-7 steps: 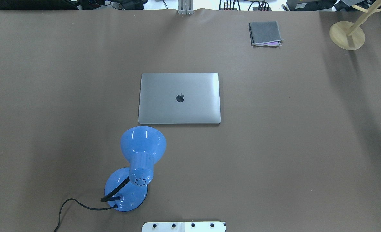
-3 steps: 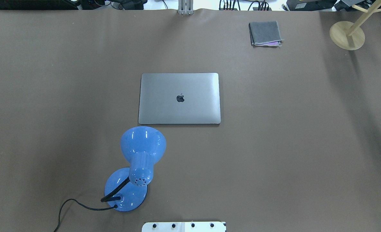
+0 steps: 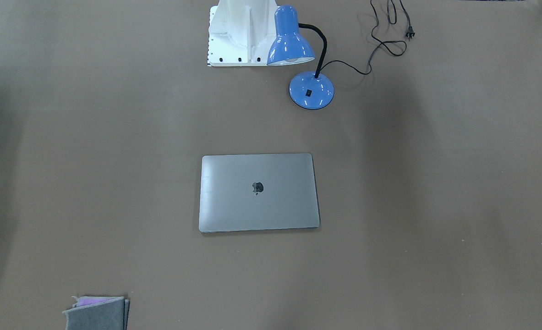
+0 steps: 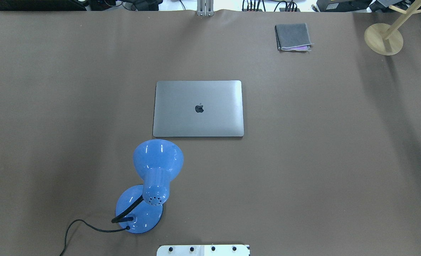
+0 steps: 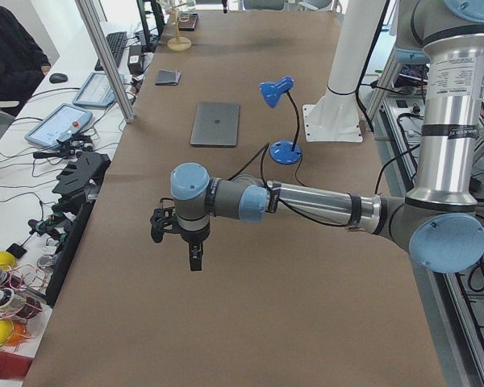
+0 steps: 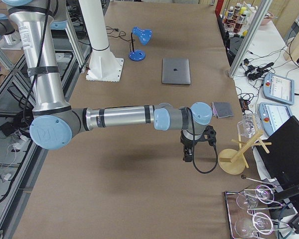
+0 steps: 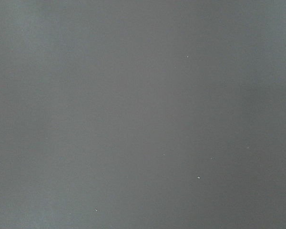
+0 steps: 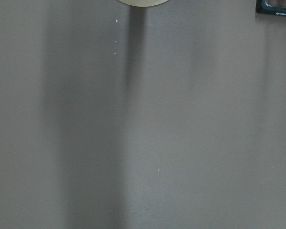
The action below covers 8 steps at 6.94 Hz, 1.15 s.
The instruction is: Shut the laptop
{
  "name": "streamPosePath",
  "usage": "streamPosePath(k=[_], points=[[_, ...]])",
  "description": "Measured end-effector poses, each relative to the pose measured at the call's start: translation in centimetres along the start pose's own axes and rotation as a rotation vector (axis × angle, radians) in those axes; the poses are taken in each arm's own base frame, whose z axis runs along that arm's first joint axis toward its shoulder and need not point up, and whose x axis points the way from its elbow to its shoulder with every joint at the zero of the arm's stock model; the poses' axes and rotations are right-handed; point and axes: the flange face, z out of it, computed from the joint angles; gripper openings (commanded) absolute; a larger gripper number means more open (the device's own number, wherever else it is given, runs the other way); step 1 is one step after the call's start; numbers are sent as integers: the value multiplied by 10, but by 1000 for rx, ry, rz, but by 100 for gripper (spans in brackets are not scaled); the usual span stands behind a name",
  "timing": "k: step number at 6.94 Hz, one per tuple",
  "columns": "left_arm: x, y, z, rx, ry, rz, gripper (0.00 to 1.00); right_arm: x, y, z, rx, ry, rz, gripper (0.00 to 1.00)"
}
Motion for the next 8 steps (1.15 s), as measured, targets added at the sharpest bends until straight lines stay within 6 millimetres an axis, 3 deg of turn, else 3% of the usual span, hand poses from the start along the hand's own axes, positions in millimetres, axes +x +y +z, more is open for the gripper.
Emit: streamPosePath(k=[8], points=[[-7, 2, 8, -16, -4, 8, 99, -3, -1, -1, 1, -22, 0, 100]])
